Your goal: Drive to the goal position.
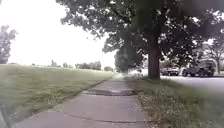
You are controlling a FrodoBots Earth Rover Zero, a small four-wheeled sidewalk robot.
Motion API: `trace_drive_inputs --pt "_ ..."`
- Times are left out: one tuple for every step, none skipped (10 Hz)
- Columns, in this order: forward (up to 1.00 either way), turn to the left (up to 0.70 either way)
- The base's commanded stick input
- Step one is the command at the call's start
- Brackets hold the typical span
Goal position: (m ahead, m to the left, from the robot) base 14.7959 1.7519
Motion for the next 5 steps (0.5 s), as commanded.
trace_drive_inputs --pt "0.7 0.0" --pt "0.7 0.0" --pt "0.7 0.0" --pt "0.7 0.0" --pt "0.7 0.0"
